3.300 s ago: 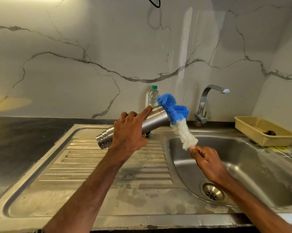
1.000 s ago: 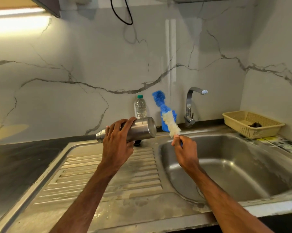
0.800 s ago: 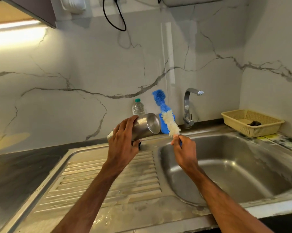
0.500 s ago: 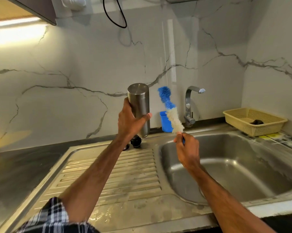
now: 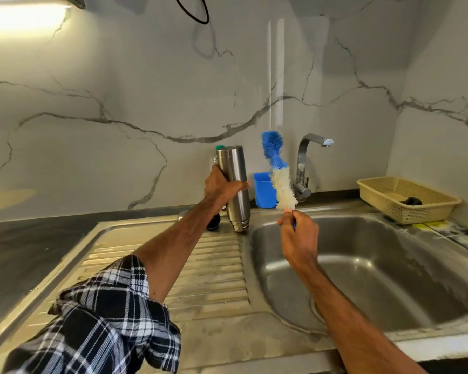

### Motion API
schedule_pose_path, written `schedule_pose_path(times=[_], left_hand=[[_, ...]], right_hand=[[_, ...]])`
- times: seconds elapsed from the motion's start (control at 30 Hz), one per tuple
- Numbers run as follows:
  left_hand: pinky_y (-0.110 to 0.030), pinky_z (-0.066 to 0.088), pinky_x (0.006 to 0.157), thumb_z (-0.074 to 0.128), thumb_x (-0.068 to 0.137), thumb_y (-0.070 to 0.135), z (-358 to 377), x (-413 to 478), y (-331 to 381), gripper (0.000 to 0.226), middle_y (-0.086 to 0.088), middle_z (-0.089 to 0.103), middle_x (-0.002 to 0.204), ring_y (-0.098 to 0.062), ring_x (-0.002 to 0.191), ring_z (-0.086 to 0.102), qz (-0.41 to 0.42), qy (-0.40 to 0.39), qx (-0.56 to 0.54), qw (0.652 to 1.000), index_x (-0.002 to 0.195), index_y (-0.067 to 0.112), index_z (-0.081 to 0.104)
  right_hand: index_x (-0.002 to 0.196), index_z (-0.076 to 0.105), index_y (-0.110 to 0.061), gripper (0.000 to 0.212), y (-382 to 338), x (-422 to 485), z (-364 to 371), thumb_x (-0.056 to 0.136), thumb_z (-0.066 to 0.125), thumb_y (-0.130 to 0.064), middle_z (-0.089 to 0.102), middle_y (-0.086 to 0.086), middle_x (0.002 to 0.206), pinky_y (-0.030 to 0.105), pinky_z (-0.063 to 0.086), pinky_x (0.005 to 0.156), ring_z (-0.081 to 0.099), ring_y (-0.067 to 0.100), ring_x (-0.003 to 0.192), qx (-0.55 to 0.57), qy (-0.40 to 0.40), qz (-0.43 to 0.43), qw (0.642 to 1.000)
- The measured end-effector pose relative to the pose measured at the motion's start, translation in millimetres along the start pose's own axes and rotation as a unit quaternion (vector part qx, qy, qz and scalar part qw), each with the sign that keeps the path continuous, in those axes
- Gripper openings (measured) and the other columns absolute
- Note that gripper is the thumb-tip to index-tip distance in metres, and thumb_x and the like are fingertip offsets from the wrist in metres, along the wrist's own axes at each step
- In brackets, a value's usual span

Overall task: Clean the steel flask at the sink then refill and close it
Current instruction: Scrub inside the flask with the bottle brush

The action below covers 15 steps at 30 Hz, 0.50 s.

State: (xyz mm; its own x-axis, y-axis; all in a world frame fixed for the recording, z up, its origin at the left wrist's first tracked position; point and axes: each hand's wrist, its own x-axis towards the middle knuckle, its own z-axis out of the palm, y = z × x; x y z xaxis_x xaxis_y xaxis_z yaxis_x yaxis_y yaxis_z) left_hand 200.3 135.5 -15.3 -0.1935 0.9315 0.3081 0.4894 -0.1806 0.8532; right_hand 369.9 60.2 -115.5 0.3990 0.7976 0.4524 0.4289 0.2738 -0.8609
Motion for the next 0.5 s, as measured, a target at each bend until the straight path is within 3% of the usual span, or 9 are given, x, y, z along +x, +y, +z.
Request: schedule_pose_path(times=[0.23, 0.5], left_hand=[[-0.04, 0.055, 0.095, 0.094, 0.069, 0.028, 14, 17, -11, 0.089, -0.011, 0.061, 0.132, -0.028, 0.118, 0.062, 0.008, 0.028, 0.028, 0.999, 0.14, 0.01, 0.042], [-0.047, 0.056, 0.096, 0.094, 0.066, 0.036, 24, 27, -18, 0.094, -0.01, 0.06, 0.128, -0.029, 0.115, 0.062, 0.018, 0.03, 0.082, 0.996, 0.139, 0.013, 0.039]], right_hand=[[0.106, 0.067, -0.006, 0.031, 6, 5, 4, 0.102, 0.05, -0.032, 0.07, 0.012, 0.102, 0.017, 0.048, 0.059, 0.059, 0.013, 0.079, -0.012, -0.003, -0.004, 1.0], [0.103, 0.067, -0.006, 0.03, 13, 10, 5, 0.103, 0.052, -0.031, 0.07, 0.01, 0.101, 0.012, 0.045, 0.06, 0.058, 0.009, 0.078, -0.033, -0.004, -0.004, 0.999]])
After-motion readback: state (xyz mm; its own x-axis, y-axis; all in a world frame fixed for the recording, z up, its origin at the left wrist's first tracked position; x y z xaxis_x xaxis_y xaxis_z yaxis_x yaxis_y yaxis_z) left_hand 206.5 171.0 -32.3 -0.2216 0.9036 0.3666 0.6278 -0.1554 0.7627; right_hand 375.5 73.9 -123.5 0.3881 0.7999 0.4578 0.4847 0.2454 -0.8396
